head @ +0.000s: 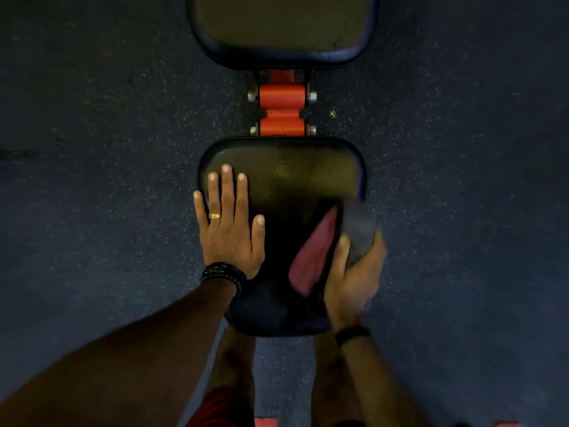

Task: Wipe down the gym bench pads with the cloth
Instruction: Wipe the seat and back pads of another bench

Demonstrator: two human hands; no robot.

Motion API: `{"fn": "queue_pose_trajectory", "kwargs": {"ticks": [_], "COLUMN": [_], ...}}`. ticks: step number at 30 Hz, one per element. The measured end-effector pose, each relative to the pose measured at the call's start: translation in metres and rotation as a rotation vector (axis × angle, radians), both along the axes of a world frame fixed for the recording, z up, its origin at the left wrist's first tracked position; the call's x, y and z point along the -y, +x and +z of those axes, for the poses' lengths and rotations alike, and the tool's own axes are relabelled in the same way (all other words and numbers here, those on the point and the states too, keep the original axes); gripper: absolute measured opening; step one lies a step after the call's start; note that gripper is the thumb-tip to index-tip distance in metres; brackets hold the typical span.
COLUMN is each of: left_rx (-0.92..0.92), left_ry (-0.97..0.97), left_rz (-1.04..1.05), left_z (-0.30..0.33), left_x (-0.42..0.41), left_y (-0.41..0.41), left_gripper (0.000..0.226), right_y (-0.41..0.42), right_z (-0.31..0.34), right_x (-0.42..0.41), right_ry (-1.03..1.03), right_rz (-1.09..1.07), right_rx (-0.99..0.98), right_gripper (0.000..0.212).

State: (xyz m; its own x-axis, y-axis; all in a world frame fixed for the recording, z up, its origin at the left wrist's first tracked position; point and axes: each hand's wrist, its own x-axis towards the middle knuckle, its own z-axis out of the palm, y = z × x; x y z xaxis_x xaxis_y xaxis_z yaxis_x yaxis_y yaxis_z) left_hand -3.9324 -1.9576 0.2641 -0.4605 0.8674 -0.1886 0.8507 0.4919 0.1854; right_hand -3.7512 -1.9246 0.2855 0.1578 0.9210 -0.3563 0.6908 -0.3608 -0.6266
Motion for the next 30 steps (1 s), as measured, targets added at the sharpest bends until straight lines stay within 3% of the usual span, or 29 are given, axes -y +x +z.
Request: {"fn": "queue_pose_trajectory", "kwargs": {"ticks": [2,6,10,14,16,21,24,30], "left_rx": [-0.001,-0.003,0.006,0.001,0.003,0.009,0.013,0.029], "left_ry": [-0.006,-0.011,-0.007,-0.008,-0.009,-0.006,-0.006,-0.007], "left_rz": [0.0,-0.003,-0.004,0.01,0.005,-0.007,-0.014,-0.021], "left_z": [0.0,0.001,0.001,0.001,0.002,0.001,0.001,0.003], "left_x": [0.0,-0.001,-0.001,-0.001,-0.001,0.0,-0.001,0.001], "left_y": [0.001,0.001,0.0,0.0,0.0,-0.001,-0.001,-0.002], "left_gripper": [0.066,0.066,0.067,0.067,0.067,0.067,0.066,0.066], "right_y": [-0.029,-0.063,-0.027,0.014,0.011,-0.036,-0.057,-0.082], "right_z": [-0.005,-0.018,-0.007,0.007,0.005,-0.004,-0.009,-0.018], "right_x": [-0.072,-0.159,-0.076,0.043,0.038,-0.07,-0.125,-0.173], "right_ry": [0.08,0.001,0.143,-0.057,-0.017,0.075,0.026,-0.041], "right_rz": [-0.003,0.167,0.197,0.033,0.001,-0.058,0.048,0.454], "right_rx": [0.045,0.218,0.125,0.008,0.004,0.095,0.252,0.43], "right_gripper": [0.066,0.063,0.063,0.067,0.064,0.059,0.061,0.062]}}
